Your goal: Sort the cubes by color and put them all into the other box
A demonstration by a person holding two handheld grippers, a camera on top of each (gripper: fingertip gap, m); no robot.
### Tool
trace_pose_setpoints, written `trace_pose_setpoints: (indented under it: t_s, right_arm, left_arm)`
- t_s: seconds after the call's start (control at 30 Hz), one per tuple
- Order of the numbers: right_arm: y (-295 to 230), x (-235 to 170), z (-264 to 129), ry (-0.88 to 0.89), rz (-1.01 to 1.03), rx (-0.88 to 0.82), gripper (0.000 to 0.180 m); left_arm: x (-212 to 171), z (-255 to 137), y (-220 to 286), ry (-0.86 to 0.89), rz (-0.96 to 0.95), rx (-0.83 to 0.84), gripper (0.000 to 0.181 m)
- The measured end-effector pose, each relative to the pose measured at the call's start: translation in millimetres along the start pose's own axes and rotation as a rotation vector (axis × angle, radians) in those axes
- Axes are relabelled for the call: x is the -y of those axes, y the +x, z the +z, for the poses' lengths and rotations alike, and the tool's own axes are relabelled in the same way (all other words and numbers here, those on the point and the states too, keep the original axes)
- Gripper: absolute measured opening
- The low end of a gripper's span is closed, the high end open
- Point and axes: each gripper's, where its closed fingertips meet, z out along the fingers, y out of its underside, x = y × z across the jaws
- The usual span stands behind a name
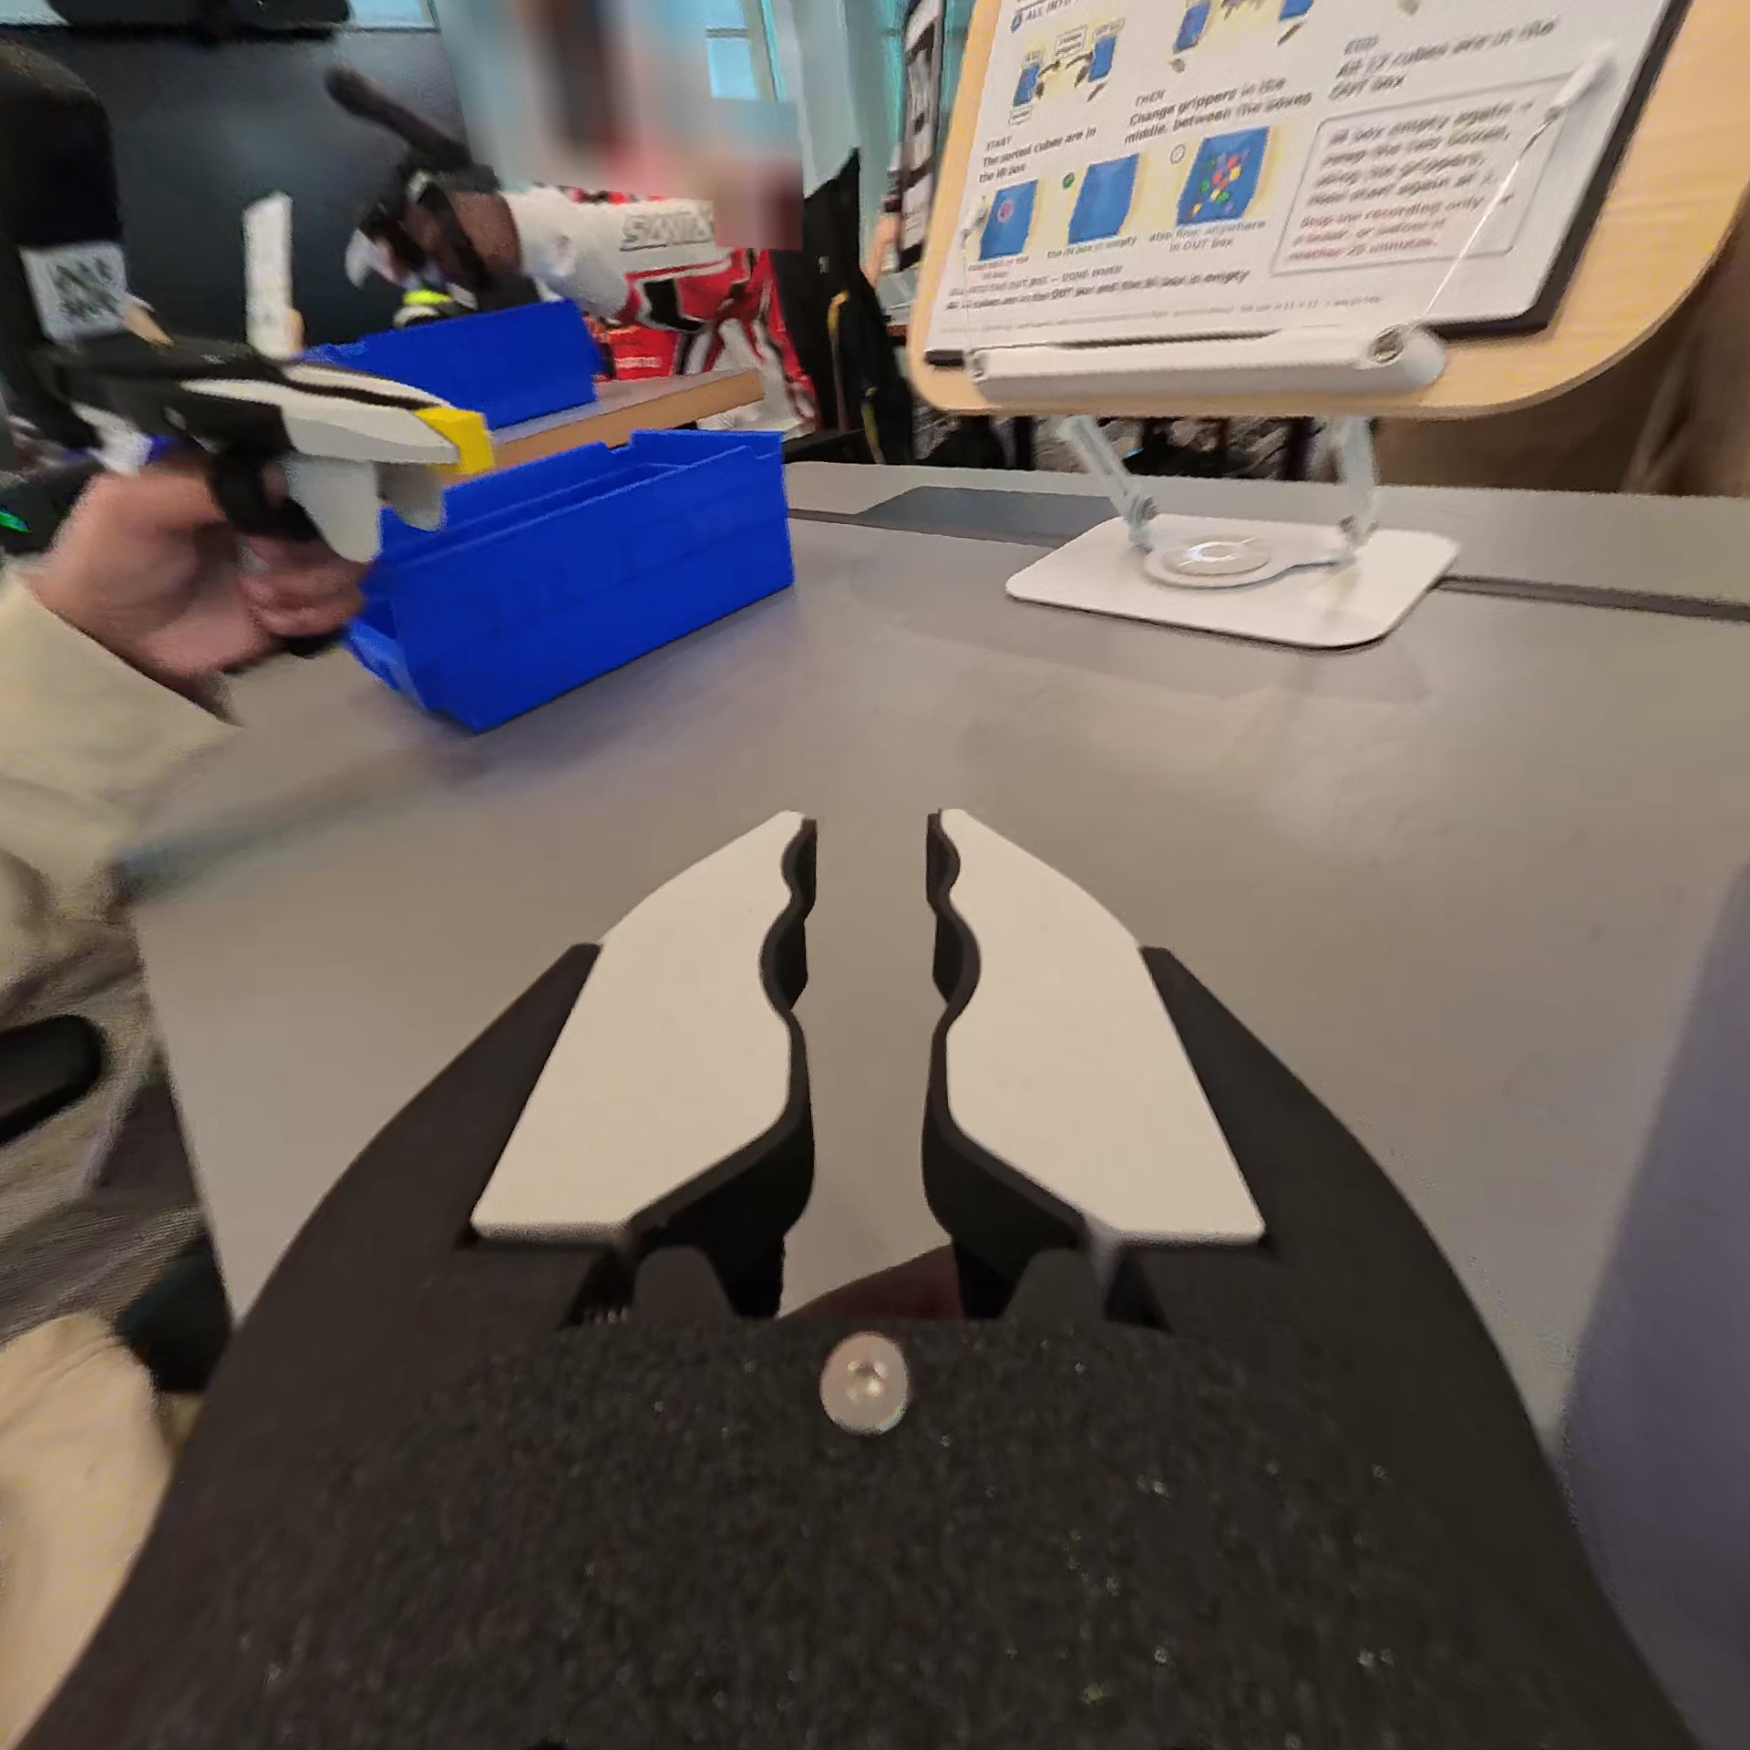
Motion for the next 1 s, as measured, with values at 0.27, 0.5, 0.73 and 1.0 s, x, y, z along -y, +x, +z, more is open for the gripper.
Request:
trace_pose_setpoints:
  t_s: [0.27, 0.5, 0.73, 1.0]
  right_arm:
    - [-68.6, 39.3, 48.9, -0.125, 0.64, 0.549, 0.029]
    - [-95.2, 41.8, 71.9, -0.192, 0.908, 0.698, 0.033]
    - [-96.7, 28.4, 73.6, -0.23, 0.942, 0.702, 0.028]
    - [-92.6, 26.3, 74.2, -0.214, 1.002, 0.727, 0.023]
  left_arm:
    - [18.6, 67.2, 101.6, 0.184, 0.207, -0.381, 0.022]
    - [12.4, 96.6, 135.6, 0.158, 0.278, -0.452, 0.022]
    - [6.1, 103.1, 143.4, 0.15, 0.308, -0.472, 0.022]
    - [-1.9, 104.9, 144.8, 0.117, 0.301, -0.436, 0.025]
